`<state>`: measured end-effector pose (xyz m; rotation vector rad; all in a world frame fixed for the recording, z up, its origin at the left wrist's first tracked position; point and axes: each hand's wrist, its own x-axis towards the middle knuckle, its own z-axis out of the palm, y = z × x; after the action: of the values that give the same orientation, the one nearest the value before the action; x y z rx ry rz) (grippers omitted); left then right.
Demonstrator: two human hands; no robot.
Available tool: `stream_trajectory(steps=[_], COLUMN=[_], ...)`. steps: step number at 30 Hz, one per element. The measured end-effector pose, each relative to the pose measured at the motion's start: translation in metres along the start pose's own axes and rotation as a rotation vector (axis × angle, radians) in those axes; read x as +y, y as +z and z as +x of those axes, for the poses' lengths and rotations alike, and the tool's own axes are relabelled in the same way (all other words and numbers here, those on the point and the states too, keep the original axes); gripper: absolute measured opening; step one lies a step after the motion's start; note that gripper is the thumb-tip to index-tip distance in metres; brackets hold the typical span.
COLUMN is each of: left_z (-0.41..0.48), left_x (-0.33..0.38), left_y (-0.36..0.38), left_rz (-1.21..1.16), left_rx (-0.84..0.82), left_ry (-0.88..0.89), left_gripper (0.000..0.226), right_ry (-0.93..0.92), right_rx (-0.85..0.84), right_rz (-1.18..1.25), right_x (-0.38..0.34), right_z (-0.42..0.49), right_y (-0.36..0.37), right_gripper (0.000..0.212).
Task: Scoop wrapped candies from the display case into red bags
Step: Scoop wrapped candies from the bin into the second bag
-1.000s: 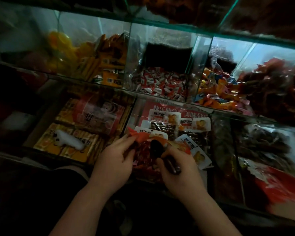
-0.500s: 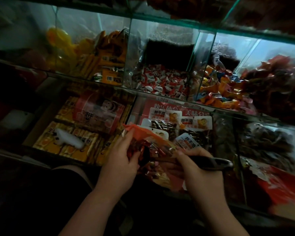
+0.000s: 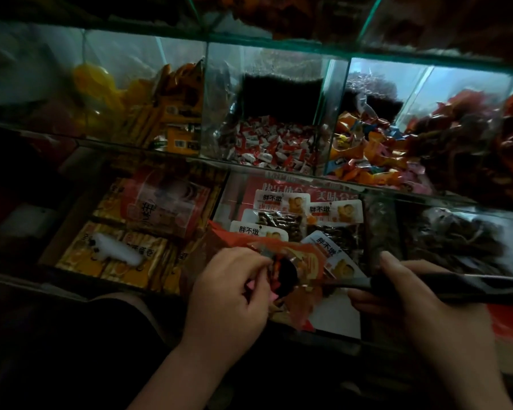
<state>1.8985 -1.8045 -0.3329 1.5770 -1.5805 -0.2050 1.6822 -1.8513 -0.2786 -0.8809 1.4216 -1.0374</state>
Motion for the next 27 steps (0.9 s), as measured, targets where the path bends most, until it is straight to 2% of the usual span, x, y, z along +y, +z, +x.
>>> stream_trajectory(steps=[3, 5, 8, 16, 21, 27], left_z=[0.002, 0.003, 0.004, 0.009, 0.021, 0.062], left_x=[-0.002, -0.008, -0.008, -0.005, 0.004, 0.033], left_y=[0.012, 0.018, 0.026, 0.025, 0.025, 0.024], left_rz=[0.002, 0.034, 0.088, 0.167, 0.174, 0.138], left_rx=[-0.169, -0.234, -0.278, 0.002, 0.037, 0.036], left_ry=[-0.21, -0.246, -0.236, -0.015, 0.08, 0.233], left_gripper=[0.034, 0.051, 0.06, 0.035, 0.02, 0.018], right_ry=[-0.031, -0.067, -0.109, -0.037, -0.071, -0.114], right_rx=[-0.031, -0.056, -0.1, -0.206, -0.21, -0.114], right_rz=[0.041, 0.067, 0.104, 0.223, 0.258, 0.429], right_x=[-0.008, -0.014, -0.025, -0.031, -0.037, -0.055], right_z=[-0.007, -0.013, -0.022, -0.029, -0.032, -0.036], right_y=[-0.01, -0.015, -0.017, -0.015, -0.021, -0.037], right_gripper=[0.032, 0.028, 0.012, 0.008, 0.005, 0.006])
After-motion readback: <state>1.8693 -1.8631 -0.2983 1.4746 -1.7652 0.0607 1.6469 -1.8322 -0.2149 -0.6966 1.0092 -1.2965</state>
